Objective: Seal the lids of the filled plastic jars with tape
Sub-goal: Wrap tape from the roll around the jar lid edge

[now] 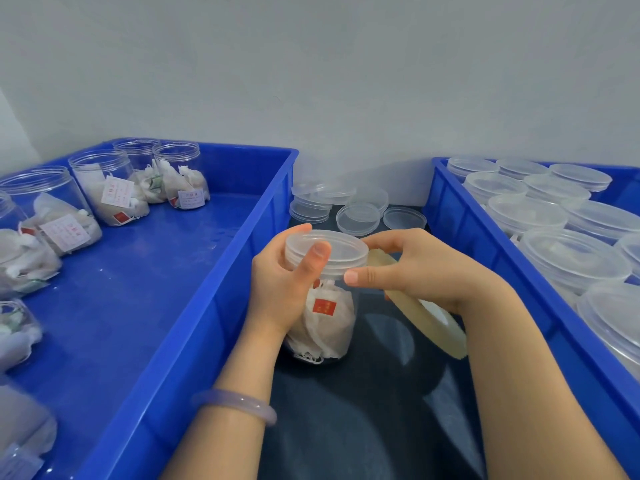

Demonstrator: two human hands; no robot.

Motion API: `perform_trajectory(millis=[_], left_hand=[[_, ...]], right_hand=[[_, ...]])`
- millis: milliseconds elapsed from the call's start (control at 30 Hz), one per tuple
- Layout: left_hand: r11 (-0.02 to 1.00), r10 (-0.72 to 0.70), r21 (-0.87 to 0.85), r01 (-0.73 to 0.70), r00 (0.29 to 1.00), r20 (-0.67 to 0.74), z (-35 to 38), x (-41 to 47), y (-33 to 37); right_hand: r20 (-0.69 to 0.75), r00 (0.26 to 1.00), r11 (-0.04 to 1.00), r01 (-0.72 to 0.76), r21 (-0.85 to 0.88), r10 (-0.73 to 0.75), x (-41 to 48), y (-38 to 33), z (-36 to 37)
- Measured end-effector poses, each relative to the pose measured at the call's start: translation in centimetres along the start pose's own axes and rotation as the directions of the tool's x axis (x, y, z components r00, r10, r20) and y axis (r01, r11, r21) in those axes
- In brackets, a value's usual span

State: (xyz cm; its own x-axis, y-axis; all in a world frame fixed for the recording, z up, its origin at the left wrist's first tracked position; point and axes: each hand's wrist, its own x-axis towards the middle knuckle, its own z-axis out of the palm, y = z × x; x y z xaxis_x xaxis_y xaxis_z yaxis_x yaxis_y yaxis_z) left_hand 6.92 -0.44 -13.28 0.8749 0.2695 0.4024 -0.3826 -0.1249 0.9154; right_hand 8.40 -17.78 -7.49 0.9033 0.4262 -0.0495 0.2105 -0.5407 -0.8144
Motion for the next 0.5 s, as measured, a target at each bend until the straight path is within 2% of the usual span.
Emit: perform_trajectory(millis=[133, 300, 400, 500], left_hand=[[0.999, -0.004, -0.034, 0.006, 0.998, 0.060, -0.52, 0.05, 0.08], [0.991, -0.110, 0.091, 0.096, 0.981, 0.162, -0.67, 0.11, 0.29], [0.993, -0.113, 0.033, 0.110, 0.985, 0.130, -0.26, -0.30, -0.09], [0.990, -0.108, -0.081, 0.115, 0.990, 0.090, -0.30, -0.32, -0.14]], right_hand=[[-0.009, 1.000, 0.998, 0.003, 0.061, -0.003, 0.28, 0.22, 0.64], [-0.042, 0.999, 0.999, 0.012, 0.038, -0.010, 0.18, 0.03, 0.53], [0.053, 0.998, 1.000, 0.025, -0.001, -0.024, -0.12, -0.24, 0.23], [0.156, 0.984, 0.995, 0.073, 0.067, -0.083, -0.42, -0.35, 0.15]])
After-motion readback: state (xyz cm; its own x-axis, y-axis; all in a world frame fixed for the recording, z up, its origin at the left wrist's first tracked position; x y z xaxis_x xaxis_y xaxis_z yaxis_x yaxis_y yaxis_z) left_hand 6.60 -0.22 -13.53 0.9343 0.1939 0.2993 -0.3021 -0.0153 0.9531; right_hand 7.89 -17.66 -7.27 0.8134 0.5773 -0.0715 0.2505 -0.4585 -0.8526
